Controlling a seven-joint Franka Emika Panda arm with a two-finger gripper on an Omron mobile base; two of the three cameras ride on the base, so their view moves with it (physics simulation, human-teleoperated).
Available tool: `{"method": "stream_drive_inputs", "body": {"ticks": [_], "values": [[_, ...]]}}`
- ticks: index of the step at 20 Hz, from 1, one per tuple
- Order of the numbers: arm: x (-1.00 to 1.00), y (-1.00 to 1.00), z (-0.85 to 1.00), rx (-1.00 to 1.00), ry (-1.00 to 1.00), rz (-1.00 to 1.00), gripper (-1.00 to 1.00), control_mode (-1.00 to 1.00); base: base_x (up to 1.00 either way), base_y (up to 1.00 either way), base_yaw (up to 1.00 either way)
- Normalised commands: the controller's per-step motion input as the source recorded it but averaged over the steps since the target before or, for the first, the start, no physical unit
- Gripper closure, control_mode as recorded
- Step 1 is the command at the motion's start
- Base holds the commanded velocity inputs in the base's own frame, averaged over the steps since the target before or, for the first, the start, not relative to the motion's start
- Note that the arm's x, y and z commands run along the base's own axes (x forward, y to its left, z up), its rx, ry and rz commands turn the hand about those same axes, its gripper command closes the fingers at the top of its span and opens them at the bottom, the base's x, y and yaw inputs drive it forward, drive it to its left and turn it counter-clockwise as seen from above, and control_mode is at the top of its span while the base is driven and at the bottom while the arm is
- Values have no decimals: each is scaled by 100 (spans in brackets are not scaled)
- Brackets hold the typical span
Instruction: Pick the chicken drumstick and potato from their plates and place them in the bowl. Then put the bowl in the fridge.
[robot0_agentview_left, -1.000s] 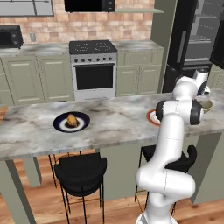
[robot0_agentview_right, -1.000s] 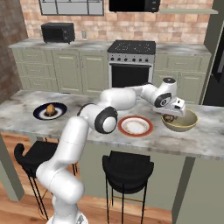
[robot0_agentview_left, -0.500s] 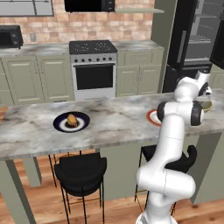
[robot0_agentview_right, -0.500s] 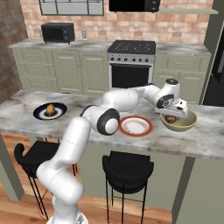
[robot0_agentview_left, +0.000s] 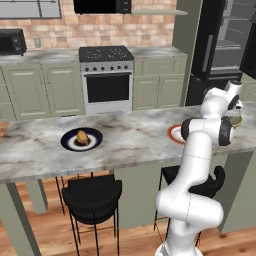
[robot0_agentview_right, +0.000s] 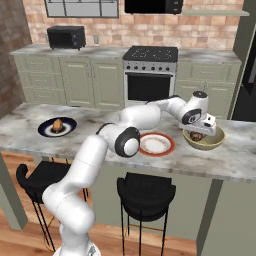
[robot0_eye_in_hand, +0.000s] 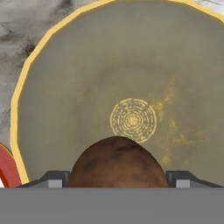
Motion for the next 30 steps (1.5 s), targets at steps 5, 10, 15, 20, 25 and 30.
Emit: {"method": "stream_drive_inputs", "body": {"ticks": [5, 10, 15, 20, 25, 30], "values": [[13, -4, 0, 1, 1, 1, -100, -100, 0, 0, 0], [11, -4, 0, 0, 1, 1, -100, -100, 0, 0, 0], [6, -3, 13, 1, 1, 2, -100, -100, 0, 0, 0], [-23, 15, 34, 2, 0, 6, -100, -100, 0, 0, 0], [-39, 33, 15, 0, 0, 4, -100, -100, 0, 0, 0], [-44, 64, 0, -2, 0, 0, -100, -100, 0, 0, 0]]}}
